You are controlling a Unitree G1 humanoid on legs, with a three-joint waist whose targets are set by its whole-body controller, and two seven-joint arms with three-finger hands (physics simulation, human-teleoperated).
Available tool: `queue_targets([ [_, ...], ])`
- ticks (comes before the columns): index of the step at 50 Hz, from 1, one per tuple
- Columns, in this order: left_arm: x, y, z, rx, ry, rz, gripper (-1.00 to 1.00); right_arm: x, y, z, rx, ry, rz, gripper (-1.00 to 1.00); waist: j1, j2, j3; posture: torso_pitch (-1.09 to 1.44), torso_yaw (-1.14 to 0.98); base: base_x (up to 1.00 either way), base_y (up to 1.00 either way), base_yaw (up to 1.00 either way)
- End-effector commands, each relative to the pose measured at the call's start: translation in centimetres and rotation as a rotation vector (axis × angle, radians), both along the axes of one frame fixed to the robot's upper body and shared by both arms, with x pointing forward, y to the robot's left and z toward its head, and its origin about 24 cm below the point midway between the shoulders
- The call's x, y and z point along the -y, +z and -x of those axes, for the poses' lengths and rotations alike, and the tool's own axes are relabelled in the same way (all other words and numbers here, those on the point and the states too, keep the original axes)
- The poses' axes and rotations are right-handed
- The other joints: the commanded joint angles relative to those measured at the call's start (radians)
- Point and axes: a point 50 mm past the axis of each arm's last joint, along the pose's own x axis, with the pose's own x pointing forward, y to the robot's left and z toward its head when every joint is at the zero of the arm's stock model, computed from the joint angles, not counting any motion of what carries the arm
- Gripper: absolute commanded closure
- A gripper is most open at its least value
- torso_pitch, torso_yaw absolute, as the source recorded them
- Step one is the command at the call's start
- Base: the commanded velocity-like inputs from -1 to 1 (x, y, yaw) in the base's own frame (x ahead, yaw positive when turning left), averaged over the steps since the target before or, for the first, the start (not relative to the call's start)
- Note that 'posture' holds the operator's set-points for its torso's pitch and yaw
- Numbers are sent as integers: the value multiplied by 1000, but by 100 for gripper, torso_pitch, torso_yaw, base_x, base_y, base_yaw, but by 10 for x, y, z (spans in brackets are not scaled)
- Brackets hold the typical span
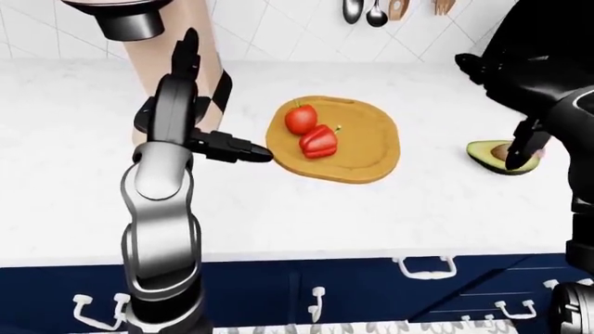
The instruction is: Place the avocado, onion, tomato and bell pepper on the cutting board.
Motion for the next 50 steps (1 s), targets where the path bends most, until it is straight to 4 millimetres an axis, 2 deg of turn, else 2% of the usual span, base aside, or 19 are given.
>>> queue_targets([
  [1,1,15,6,85,-4,-13,-100,5,21,6,100,-29,23,-100,0,-4,-27,0,0,0,0,0],
  [7,0,15,7,86,-3,-12,-100,24,6,6,101,-79,9,-100,3,-7,-27,0,0,0,0,0],
  [11,-1,15,8,85,1,-14,-100,30,-4,5,84,-95,14,-100,4,-9,-27,0,0,0,0,0],
  [17,-1,15,9,84,2,-16,-100,34,-8,1,75,-114,14,-100,3,-9,-28,0,0,0,0,0],
  [31,-3,18,12,90,10,-22,-100,40,-34,-16,32,-141,8,-100,4,-12,-30,0,0,0,0,0],
  [41,-3,18,11,90,11,-24,-100,43,-44,-16,9,-151,14,-100,7,-13,-31,0,0,0,0,0],
  [50,-4,18,13,91,15,-25,-100,48,-45,-13,-5,-174,31,-100,7,-14,-31,0,0,0,0,0],
])
